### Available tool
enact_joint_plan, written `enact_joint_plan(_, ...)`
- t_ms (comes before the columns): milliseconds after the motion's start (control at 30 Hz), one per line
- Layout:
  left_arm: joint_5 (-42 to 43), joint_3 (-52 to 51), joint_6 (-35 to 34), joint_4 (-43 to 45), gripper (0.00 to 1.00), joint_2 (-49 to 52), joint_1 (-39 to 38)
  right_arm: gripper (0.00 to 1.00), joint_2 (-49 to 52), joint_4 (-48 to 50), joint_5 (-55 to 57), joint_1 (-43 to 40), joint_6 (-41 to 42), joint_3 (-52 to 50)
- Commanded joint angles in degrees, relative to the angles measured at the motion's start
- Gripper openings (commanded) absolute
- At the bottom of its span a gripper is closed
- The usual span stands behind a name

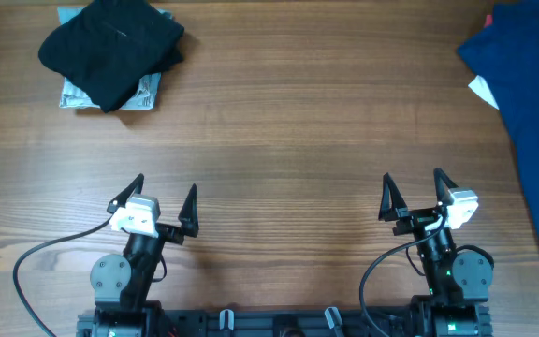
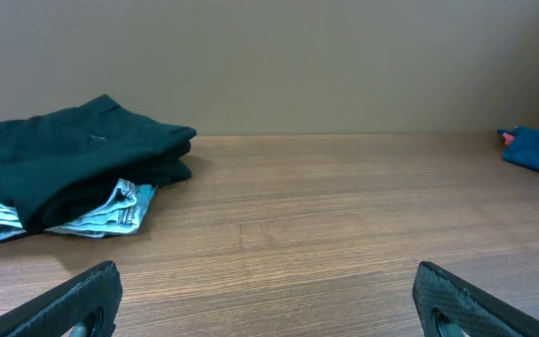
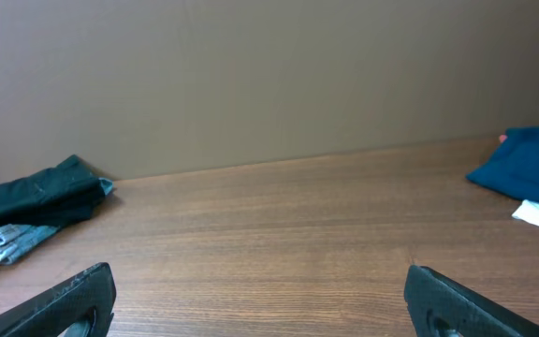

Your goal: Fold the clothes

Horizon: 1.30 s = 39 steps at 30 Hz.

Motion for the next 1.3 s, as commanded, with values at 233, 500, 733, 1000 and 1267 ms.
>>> enact_joint_plan(233,-0.59,-0.59,1.77,0.07,1.0,-0.57,3.06,1.0,-0.52,0.24,0.96,0.2,-0.83,-0.09)
enact_joint_plan(500,-0.59,-0.59,1.77,0.07,1.0,-0.57,3.06,1.0,-0.52,0.24,0.96,0.2,-0.81,-0.09)
enact_joint_plan(733,-0.59,-0.59,1.77,0.07,1.0,-0.57,3.06,1.0,-0.52,0.24,0.96,0.2,-0.83,-0.09)
enact_joint_plan(1000,-0.59,-0.59,1.77,0.07,1.0,-0.57,3.06,1.0,-0.52,0.24,0.96,0.2,-0.81,-0.09)
enact_joint_plan(1267,-0.59,-0.59,1.75,0.07,1.0,-0.57,3.06,1.0,-0.52,0.24,0.96,0.2,-0.81,-0.09)
